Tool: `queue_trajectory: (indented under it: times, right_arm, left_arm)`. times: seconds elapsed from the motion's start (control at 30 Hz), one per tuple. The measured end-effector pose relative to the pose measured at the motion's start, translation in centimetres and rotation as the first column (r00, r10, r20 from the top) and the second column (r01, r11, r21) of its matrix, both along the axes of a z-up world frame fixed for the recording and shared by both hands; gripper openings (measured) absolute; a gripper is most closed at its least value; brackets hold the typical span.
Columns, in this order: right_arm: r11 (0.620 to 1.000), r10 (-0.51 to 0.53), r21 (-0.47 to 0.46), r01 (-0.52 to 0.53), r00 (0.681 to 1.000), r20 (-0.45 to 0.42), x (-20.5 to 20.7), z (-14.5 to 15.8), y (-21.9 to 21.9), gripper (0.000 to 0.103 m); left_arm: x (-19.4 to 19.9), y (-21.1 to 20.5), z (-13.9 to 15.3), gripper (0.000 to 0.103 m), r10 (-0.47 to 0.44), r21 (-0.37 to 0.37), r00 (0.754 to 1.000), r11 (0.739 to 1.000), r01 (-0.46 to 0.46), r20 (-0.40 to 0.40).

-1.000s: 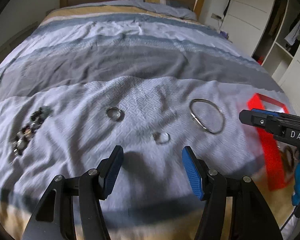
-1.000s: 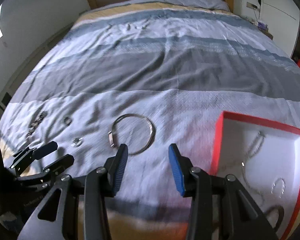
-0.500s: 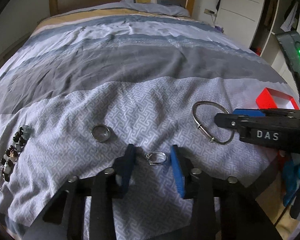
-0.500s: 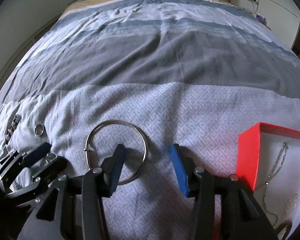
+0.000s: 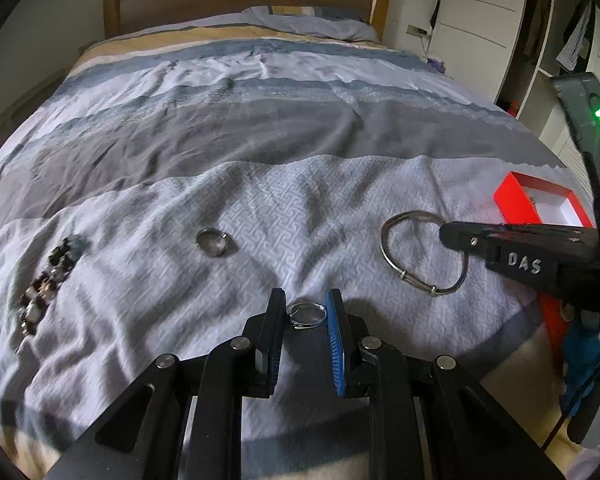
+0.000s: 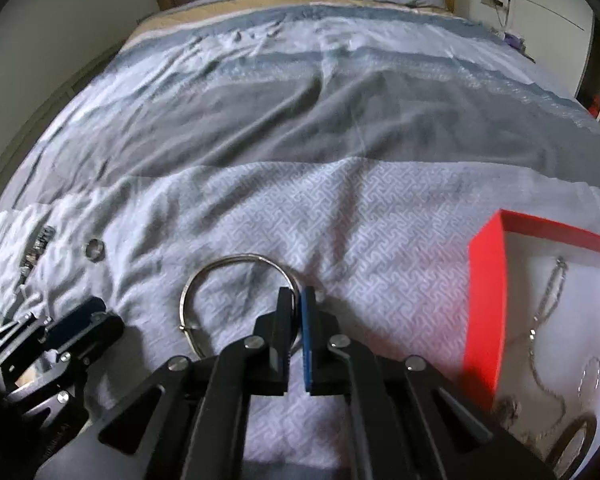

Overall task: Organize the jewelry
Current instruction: 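Grasp the silver ring with the left tool while the right tool grasps the silver cuff bangle, then carry the ring and cuff bangle into the red box with both tools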

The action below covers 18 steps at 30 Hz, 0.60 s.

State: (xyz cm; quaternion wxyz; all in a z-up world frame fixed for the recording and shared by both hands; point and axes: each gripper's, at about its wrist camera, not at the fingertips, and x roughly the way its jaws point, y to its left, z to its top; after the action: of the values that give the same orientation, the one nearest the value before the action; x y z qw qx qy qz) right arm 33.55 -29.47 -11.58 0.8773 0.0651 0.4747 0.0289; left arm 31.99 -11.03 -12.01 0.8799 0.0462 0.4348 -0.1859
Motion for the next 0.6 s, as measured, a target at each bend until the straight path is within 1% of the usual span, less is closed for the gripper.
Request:
queue_trajectory:
  times: [0.27, 0.47, 0.6]
  right_arm:
    - [0.999, 0.028, -0.028, -0.026, 0.996, 0.082, -3.0, 3.7, 0.6, 0.004]
    - [0.998, 0.044, -0.045, -0.038, 0.989, 0.138, -5.0, 7.3, 0.7, 0.004]
    - [0.999, 0.024, -0.048, -0.016, 0.984, 0.178, -6.7, 9.6, -0.8, 0.004]
  left_arm:
    - [-2.5, 1.2, 2.1, 0.020, 0.035, 0.005, 0.999, 0.999, -0.035, 0.009]
    - [-4.5, 1.2, 4.9, 0.020, 0.039, 0.000, 0.998, 0.999, -0.039, 0.043]
    - [-5.3, 0.1, 6.9, 0.020, 0.026, -0.013, 0.997, 1.000, -0.025, 0.066]
